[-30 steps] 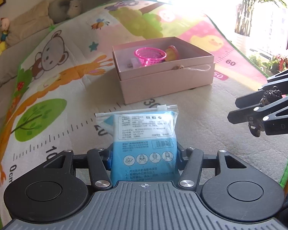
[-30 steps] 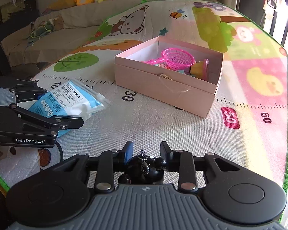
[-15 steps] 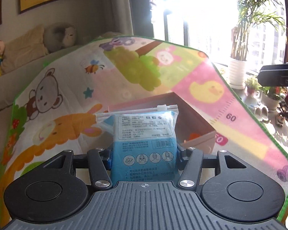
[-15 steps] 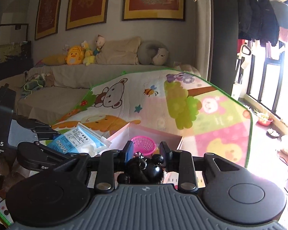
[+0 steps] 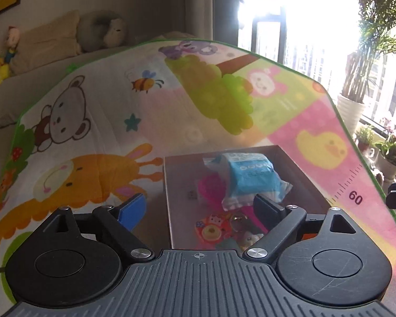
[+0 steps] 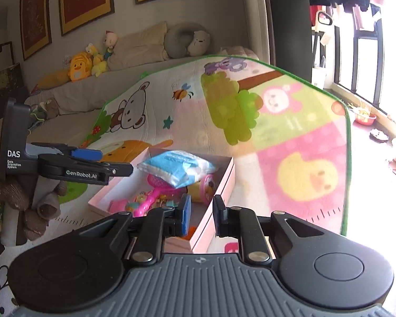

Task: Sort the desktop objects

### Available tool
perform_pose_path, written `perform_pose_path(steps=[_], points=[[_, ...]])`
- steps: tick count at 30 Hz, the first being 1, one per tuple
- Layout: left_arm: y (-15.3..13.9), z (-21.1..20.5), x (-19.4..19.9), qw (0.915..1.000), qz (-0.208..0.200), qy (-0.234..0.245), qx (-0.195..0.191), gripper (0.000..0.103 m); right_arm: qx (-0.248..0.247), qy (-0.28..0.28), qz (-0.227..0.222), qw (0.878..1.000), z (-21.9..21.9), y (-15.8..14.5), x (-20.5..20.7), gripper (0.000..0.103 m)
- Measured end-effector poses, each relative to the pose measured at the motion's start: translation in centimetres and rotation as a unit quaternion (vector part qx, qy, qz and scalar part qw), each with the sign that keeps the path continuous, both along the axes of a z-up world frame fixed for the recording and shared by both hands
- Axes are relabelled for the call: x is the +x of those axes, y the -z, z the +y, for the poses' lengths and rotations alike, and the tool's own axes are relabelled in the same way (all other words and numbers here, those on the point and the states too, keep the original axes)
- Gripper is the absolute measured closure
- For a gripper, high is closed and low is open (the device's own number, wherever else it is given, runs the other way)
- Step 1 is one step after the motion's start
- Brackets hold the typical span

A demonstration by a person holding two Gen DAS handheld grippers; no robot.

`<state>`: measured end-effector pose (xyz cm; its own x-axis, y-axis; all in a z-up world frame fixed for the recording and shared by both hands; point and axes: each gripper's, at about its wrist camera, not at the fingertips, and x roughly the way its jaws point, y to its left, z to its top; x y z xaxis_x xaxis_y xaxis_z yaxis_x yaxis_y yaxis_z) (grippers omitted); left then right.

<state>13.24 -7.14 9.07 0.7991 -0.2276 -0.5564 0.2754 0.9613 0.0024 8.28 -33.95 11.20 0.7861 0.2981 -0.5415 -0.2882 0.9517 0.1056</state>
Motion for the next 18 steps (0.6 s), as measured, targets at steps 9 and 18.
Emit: perform_pose_path(steps=[9,18], points=[[1.8,0.6,-7.9,0.999,0.035,0.025,-0.014,0.005,0.033,-0.01,0.095,0.995,-1.7,3.9,-6.7,0.066],[5.2,-0.4,-11.6,0.9938,0.108,0.019,0.014,0.003,-0.032,-0.057,0.177,0.982,3.3,8.3,-12.9,0.06]])
